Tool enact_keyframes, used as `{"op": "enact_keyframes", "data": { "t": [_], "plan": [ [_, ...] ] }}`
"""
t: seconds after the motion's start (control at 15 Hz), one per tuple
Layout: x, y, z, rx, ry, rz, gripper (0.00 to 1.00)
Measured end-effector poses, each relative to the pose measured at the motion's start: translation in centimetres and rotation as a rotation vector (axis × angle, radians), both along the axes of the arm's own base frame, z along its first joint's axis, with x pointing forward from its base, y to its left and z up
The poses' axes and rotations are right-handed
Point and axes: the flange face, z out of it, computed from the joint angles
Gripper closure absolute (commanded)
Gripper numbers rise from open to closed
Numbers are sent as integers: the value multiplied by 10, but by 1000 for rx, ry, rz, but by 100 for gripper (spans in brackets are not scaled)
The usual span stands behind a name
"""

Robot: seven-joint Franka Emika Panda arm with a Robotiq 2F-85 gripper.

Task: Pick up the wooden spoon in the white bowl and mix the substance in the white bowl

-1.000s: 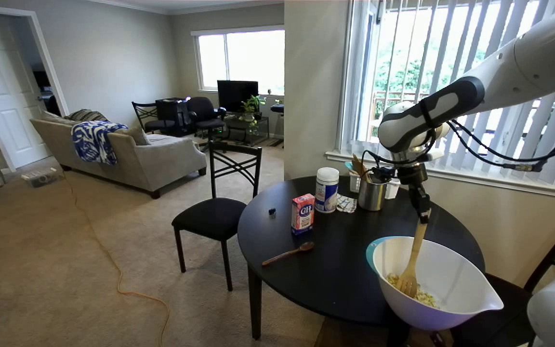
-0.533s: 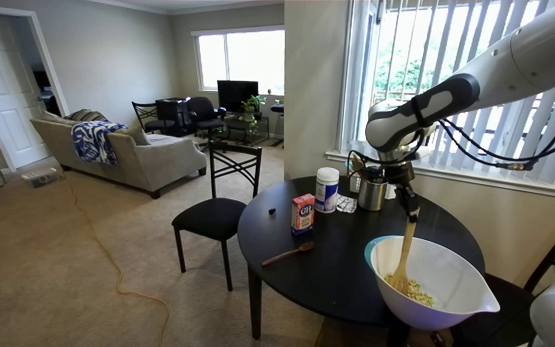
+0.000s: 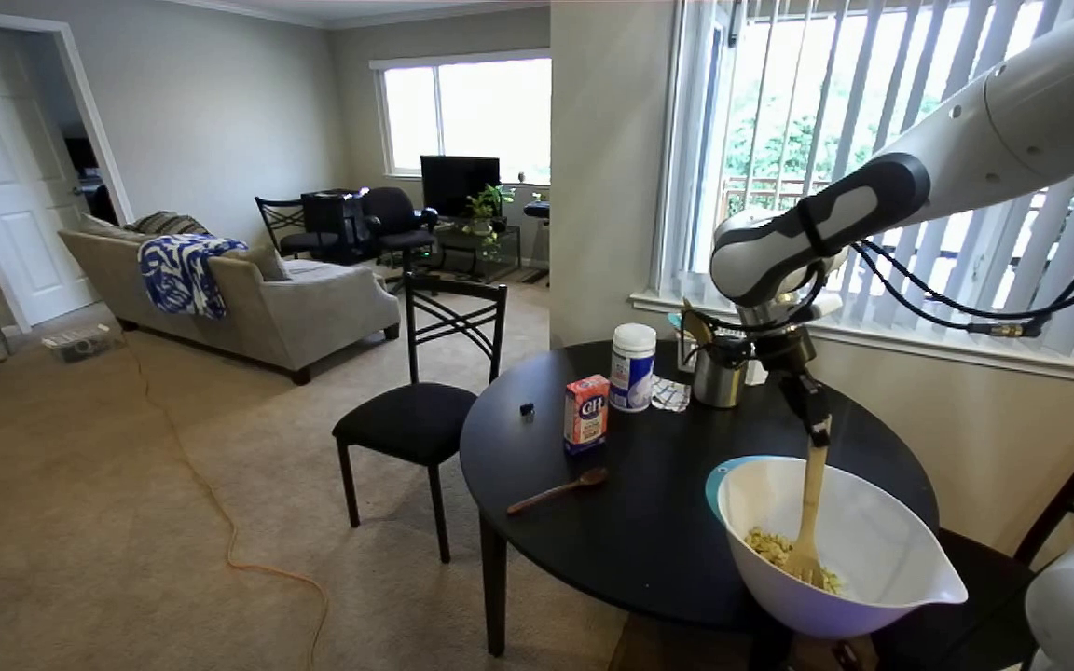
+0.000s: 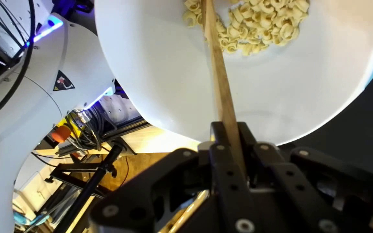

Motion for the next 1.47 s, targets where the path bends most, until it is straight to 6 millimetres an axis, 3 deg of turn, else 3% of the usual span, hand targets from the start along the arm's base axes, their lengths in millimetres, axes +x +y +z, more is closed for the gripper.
{"op": "enact_keyframes", "data": {
  "t": [0.33, 0.67, 1.0, 1.47],
  "plan": [
    [7, -17, 2, -70, -87, -123, 97],
    [16, -5, 4, -64, -154, -145, 97],
    [9, 5, 2, -66, -101, -108, 97],
    [0, -16, -2, -141, -55, -115, 97]
  ]
}}
